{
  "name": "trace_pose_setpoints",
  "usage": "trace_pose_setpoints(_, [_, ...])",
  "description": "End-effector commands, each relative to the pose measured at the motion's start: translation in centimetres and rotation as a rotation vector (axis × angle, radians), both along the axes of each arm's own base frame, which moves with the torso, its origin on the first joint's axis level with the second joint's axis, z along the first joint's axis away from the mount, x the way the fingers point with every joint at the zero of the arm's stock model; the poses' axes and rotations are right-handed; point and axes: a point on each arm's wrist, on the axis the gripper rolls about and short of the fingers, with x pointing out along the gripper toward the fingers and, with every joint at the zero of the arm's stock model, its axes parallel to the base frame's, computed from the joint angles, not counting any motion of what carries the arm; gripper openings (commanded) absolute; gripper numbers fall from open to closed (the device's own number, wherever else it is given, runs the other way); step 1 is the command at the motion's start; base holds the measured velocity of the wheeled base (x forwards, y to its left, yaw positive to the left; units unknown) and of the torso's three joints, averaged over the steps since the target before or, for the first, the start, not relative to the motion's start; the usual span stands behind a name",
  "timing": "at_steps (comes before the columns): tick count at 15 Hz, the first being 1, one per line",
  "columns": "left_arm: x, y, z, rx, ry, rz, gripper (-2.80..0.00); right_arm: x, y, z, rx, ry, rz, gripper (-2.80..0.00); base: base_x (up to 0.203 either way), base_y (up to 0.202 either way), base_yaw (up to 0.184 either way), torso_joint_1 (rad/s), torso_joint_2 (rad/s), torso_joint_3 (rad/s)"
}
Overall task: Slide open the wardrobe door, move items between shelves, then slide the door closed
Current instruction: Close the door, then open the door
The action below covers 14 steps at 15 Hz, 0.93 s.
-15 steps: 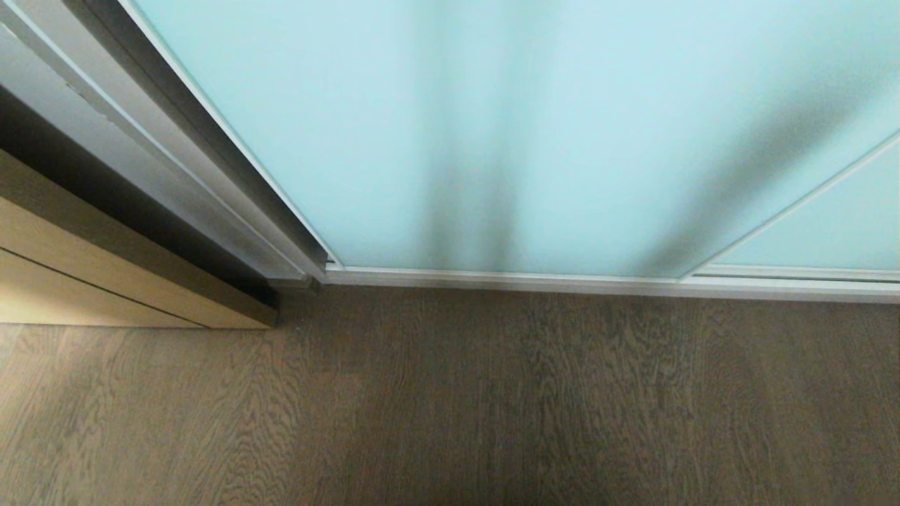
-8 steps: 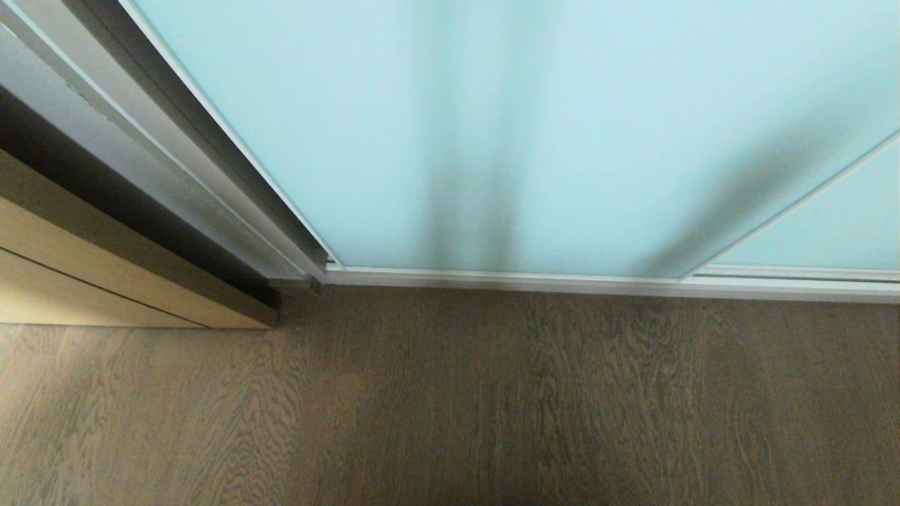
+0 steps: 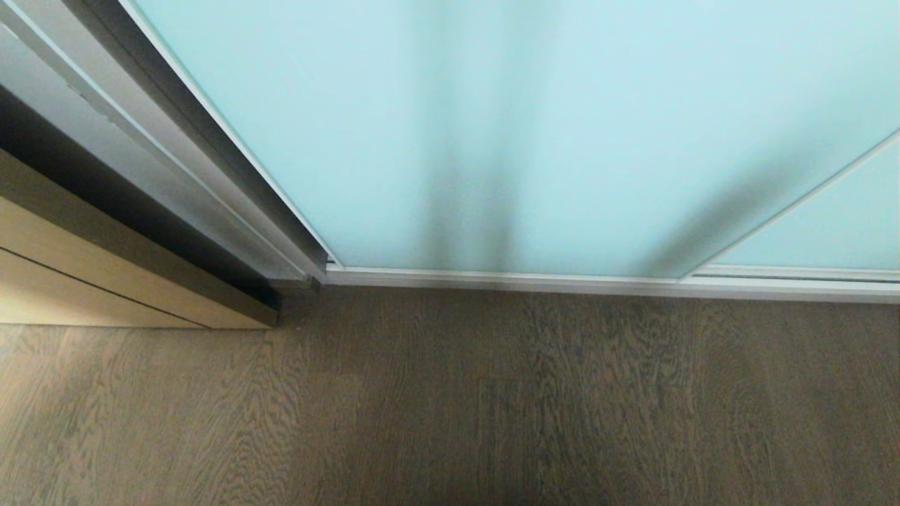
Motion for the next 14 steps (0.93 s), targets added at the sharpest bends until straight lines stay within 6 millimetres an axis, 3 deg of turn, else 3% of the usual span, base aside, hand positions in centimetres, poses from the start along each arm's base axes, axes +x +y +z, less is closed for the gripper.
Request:
trace_pose_setpoints(1, [0.01,0.00,-0.01,0.000,0.002,0.000,-2.80,0.11,-0.04,-0.84,-0.006,0.034,-0.019,-2.80,0.000,0.000,0.000,0.000,0.00,0.000])
trace_pose_setpoints(14, [0.01,0.00,-0.01,0.000,0.002,0.000,-2.80,0.11,-0.03,-0.84,0.000,0.030,-0.019,-2.80,0.000,0.000,0.000,0.000,0.00,0.000])
